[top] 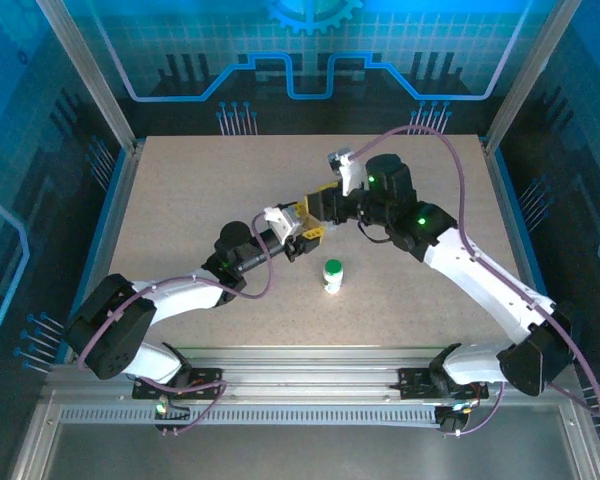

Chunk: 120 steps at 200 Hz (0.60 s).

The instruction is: Sort the pills into containers

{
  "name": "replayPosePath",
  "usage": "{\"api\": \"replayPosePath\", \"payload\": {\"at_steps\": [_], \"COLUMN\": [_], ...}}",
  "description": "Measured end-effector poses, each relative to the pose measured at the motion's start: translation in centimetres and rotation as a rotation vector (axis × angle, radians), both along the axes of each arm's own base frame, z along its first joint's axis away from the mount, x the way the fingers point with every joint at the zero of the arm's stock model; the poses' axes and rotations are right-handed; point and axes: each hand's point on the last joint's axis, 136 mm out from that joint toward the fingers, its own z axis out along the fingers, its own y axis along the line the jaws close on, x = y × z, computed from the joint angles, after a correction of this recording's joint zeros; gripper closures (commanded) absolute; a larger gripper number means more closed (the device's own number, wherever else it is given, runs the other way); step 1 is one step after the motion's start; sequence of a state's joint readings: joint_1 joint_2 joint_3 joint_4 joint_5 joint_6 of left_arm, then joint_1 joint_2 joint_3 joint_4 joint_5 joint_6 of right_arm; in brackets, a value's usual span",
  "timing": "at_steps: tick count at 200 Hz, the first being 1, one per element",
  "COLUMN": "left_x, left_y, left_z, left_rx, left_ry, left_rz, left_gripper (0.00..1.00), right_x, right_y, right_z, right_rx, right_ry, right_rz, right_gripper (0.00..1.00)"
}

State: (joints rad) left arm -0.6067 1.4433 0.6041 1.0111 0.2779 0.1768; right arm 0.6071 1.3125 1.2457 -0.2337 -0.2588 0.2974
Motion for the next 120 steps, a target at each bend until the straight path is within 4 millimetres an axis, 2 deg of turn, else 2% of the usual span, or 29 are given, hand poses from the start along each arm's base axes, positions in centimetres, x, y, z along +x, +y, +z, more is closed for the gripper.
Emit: {"api": "replayPosePath", "payload": {"at_steps": [30, 62, 83, 90, 120], "left_x": [-2.3, -4.7, -5.7, -5.9, -6.2], "left_y": [-0.8, -1.2, -1.3, -1.4, -1.2], "left_z": [-0.1, 1.3, 1.6, 1.7, 2.0], "left_rx": [-0.012, -0.049, -0.067, -0.073, -0.086], "left_ry": [0.008, -0.015, -0.007, -0.001, 0.006], "left_rz": [-0.158, -0.315, -0.380, -0.396, -0.426], "left_gripper": [1.00, 1.00, 1.00, 1.00, 1.00], "right_x": [-2.8, -5.5, -6.6, -6.7, -6.7], "right_y": [0.1, 0.2, 0.2, 0.2, -0.3], "right_z": [0.1, 1.4, 1.8, 1.8, 1.5], "right_rx": [-0.036, -0.058, -0.054, -0.055, -0.065], "right_ry": [-0.162, -0.315, -0.359, -0.364, -0.356], "right_rz": [0.212, 0.384, 0.461, 0.477, 0.491], "right_gripper": [0.67, 0.60, 0.51, 0.44, 0.29]}}
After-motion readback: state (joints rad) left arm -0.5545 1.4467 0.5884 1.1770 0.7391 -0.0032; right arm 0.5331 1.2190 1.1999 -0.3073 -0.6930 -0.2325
